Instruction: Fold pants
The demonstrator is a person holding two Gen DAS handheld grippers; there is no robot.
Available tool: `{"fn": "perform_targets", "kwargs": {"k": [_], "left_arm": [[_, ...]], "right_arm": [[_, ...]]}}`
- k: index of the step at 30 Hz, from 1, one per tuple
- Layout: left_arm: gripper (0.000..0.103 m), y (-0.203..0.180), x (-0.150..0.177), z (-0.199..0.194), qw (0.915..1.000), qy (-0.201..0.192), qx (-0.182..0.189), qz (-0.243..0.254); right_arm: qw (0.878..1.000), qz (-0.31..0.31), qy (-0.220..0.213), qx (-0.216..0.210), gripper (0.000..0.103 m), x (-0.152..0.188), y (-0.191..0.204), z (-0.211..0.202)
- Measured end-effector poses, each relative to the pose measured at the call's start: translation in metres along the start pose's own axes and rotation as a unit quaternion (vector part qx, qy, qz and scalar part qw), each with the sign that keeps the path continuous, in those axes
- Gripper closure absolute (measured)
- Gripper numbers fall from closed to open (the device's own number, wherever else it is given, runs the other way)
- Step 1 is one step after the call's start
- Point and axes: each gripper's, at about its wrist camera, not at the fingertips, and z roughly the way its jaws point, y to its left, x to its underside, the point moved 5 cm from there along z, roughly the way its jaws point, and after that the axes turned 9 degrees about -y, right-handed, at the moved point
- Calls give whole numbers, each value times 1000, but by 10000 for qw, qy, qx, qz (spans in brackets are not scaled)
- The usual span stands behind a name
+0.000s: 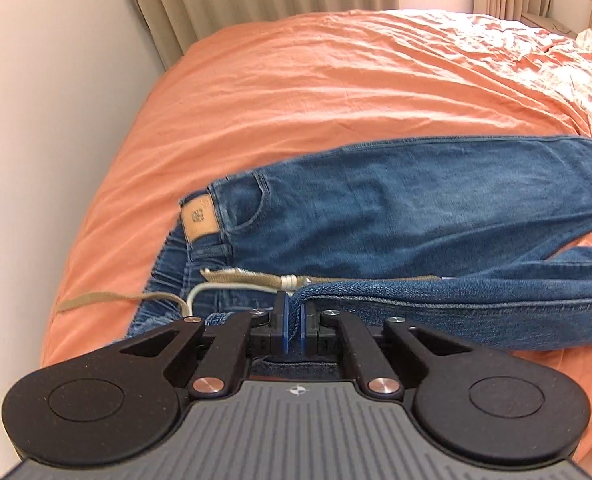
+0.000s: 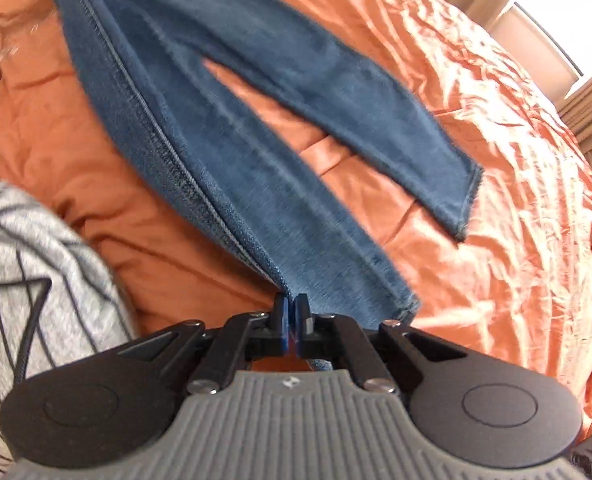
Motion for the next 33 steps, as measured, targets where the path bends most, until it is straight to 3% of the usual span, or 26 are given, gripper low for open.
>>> {"fn": "perform_targets", "kwargs": {"k": [4,9,17,25,33], "left_arm": [[99,9,-23,3,9997,-228,-97,-63],[99,17,-68,19,9987,-466,-212,-22],[99,14,-117,111,9987,-286,-341,260],[98,2,-115,226,9979,374,-238,477],[98,1,-101,284,9964,690,-133,479]], "right_arm": [[9987,-40,-230,462,103,-45,-35,-2],[9955,-33,-246,916,103,-101,-82,28],[9920,213,-117,1236,103,-169,-149,131],[9928,240,545,1043,103,-176,-169,265],[9921,303,874,842,103,-160,-166,321]]}}
